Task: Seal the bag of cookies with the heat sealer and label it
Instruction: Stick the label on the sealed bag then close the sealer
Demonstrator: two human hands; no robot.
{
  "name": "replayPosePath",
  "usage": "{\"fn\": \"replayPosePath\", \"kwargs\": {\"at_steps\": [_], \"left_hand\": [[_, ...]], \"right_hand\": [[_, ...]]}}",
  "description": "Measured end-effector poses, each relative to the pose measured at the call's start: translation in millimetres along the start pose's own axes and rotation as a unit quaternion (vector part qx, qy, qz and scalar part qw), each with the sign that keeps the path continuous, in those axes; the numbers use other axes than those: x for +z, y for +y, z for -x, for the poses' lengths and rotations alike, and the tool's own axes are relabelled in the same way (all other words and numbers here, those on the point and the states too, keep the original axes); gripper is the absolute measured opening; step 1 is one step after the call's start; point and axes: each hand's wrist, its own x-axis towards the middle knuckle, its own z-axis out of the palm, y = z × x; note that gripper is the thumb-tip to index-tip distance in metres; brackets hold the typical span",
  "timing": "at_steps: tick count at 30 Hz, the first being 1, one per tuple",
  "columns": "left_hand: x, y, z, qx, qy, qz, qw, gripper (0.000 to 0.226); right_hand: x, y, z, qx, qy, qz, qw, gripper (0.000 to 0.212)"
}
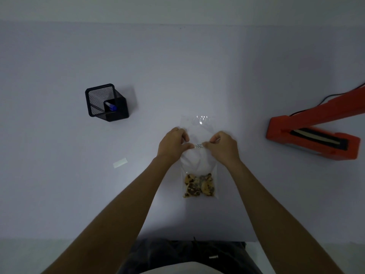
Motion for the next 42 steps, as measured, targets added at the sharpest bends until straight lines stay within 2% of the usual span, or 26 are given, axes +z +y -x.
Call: {"fn": "replayPosePath", "kwargs": {"at_steps": [4, 11, 18, 23, 32, 42], "left_hand": [[0.2, -0.1, -1.4, -0.01, -0.004, 0.012, 1.0, 0.026], [-1.5, -2.8, -8.1, -0.016, -0.022, 0.019, 0.999, 0.014], [-1.2, -0.6, -7.0, -0.023, -0.014, 0.012, 1.0, 0.014], [-3.0, 0.2, -8.7, -0.024, -0.025, 0.008, 0.999, 0.023], [-4.3, -1.0, -8.0, -0.014, -0.037, -0.001, 0.999, 0.026], [-0.5, 0.0, -7.6, -0.021, -0.031, -0.018, 0.999, 0.038]], "right_hand": [[2.6, -1.3, -2.6, 0.003, 0.011, 0.01, 1.0, 0.032], [0.6, 0.7, -2.4, -0.009, -0.008, 0.006, 1.0, 0.025], [-1.9, 1.5, -0.8, -0.017, -0.027, 0.01, 0.999, 0.031], [-3.0, 2.3, -1.4, -0.02, -0.028, 0.007, 0.999, 0.031], [-3.1, 2.4, -2.9, -0.019, -0.039, 0.011, 0.999, 0.03], [-0.5, 1.9, -5.5, -0.021, -0.013, 0.016, 1.0, 0.032]]}}
